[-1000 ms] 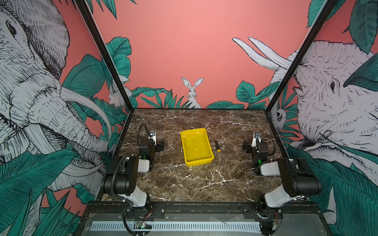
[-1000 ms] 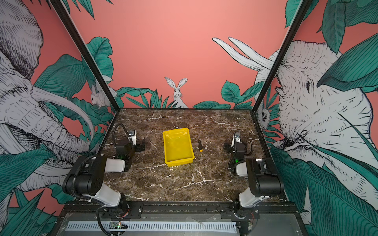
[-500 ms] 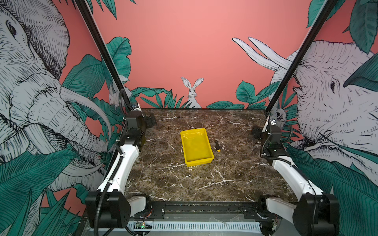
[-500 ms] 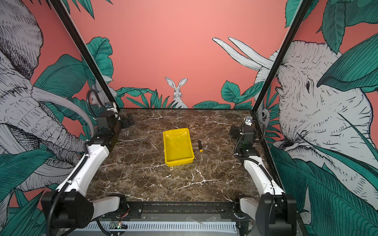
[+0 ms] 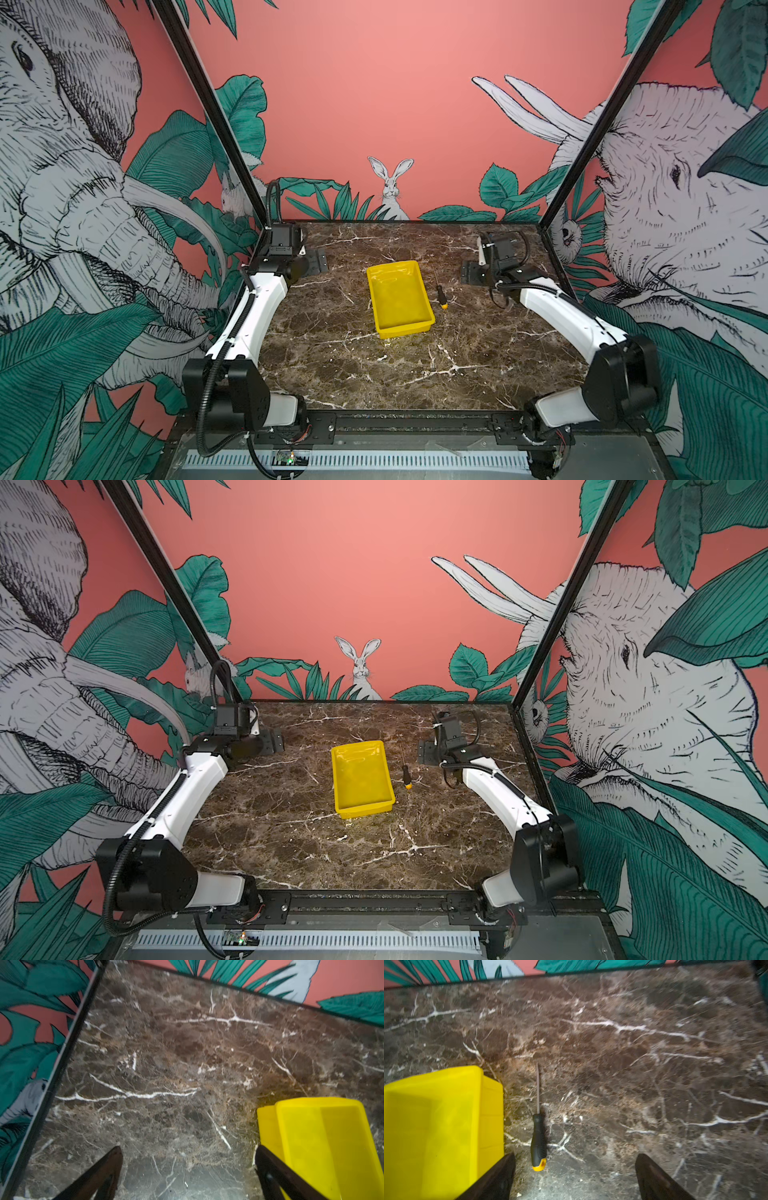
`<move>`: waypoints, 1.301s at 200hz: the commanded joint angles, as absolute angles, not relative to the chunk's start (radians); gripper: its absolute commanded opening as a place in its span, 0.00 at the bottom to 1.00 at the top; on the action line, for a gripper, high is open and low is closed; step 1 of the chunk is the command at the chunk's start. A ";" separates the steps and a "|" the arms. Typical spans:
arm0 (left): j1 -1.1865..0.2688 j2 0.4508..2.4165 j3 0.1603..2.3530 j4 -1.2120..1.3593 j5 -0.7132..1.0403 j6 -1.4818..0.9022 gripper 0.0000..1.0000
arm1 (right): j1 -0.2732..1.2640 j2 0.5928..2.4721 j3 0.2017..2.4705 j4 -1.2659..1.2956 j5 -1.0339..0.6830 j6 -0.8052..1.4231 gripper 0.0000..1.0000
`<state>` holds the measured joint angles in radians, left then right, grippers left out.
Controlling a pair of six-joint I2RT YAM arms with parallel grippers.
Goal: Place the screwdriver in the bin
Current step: 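Raise both arms and move the right gripper toward the screwdriver beside the bin, then lower the right gripper and close it on the black screwdriver handle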
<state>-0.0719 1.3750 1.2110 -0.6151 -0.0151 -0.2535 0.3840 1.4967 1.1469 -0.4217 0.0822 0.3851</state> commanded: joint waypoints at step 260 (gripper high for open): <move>-0.077 1.351 1.196 -0.643 0.082 -0.255 1.00 | 0.508 1.953 1.297 -0.450 -0.015 0.408 0.35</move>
